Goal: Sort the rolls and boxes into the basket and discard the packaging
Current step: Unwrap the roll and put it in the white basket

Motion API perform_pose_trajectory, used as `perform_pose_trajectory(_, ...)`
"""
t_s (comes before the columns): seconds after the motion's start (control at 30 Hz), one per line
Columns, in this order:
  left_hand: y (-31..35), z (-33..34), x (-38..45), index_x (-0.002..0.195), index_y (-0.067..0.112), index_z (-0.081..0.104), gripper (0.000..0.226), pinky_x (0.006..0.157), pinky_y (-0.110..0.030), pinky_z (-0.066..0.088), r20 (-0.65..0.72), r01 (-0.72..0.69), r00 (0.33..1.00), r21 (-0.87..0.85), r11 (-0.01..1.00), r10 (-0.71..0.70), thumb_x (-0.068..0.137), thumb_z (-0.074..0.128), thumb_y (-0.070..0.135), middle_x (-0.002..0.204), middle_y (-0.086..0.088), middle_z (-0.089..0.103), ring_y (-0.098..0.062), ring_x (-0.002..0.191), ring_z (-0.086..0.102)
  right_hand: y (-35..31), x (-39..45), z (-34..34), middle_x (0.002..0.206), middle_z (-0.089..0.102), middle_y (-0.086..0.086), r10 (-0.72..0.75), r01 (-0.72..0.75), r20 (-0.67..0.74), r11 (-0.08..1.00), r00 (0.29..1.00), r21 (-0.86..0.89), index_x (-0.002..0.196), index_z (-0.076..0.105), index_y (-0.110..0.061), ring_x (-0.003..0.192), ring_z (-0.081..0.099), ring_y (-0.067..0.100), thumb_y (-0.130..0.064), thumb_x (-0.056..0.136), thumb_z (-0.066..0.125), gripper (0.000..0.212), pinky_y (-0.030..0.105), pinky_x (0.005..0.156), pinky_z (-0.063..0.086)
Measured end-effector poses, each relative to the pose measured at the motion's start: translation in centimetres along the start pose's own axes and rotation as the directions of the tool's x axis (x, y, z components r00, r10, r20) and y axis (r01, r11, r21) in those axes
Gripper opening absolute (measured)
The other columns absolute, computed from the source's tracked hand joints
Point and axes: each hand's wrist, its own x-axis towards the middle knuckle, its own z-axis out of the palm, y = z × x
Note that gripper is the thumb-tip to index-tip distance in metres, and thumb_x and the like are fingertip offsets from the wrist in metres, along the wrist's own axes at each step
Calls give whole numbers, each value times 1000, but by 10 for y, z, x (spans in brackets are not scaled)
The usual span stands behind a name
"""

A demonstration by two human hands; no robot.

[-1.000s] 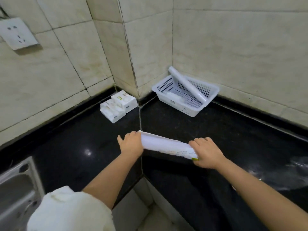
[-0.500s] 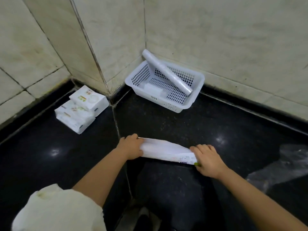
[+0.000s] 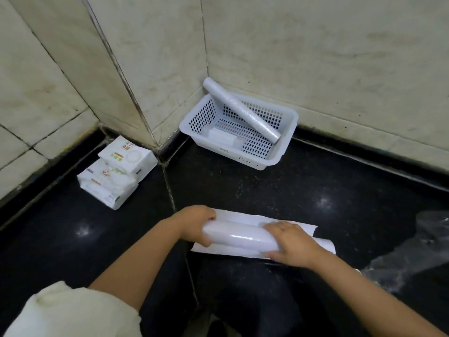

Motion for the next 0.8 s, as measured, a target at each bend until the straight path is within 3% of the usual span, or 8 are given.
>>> perform_pose_trajectory(0.1,4,-31,-7,117,18,57,52,90,-31,47,-174,-65,983,-42,997,57,68,72,21,109,-2,54,-21,103,55,1,4,-18,129,53,2,-9,14,-58,997,998,72,131,39,-22,118,46,21,-44,77,61,63,30,102,30)
perform_pose_trajectory(0.2,13,-60,-10,137,17,43,72,99,-24,36,-440,-159,894,-141,977,82,72,75,21,132,-6,52,-18,119,50,5,-9,-36,102,62,2,34,27,-252,971,967,237,108,54,-19,96,54,22,-40,73,66,43,29,80,36)
perform_pose_trajectory(0.27,23,-81,-1,143,15,33,76,98,-24,33,-584,-189,812,-251,949,7,78,72,23,136,-7,49,-10,118,45,15,-16,-58,90,59,-1,93,24,-355,949,930,313,98,55,-16,84,53,19,-37,72,68,36,28,67,37)
perform_pose_trajectory(0.33,32,-101,15,144,11,31,66,98,-25,36,-648,-171,757,-319,932,-82,88,63,22,138,-10,47,-12,118,45,28,-17,-85,85,53,-7,152,35,-451,925,880,379,97,55,-17,79,50,15,-32,72,70,33,20,59,34)
perform_pose_trajectory(0.47,35,-140,58,138,-1,40,49,104,-29,30,-632,38,766,-139,990,-118,95,51,20,142,-19,46,-30,130,43,49,-2,-141,92,53,-5,247,38,-577,899,779,437,109,57,-13,83,49,15,-25,73,71,40,28,64,34)
perform_pose_trajectory(0.6,31,-189,113,115,-3,54,30,87,-38,44,-600,187,790,46,981,-122,93,48,16,120,-22,58,-33,108,54,66,31,-190,99,50,-3,255,75,-650,897,716,436,120,53,-11,92,48,16,-21,76,69,48,29,74,36)
perform_pose_trajectory(0.7,29,-213,158,129,1,46,36,99,-39,43,-515,275,846,204,939,-136,95,44,11,134,-17,49,-31,119,50,71,62,-216,101,48,-3,237,128,-686,891,688,435,121,51,-9,93,46,14,-16,76,69,49,23,71,32)
perform_pose_trajectory(0.8,22,-221,204,138,6,36,48,106,-40,41,-468,278,878,325,904,-101,93,51,13,143,-12,41,-26,130,42,71,91,-228,102,49,-5,203,179,-708,887,676,425,121,52,-10,92,47,11,-12,76,69,48,17,56,29)
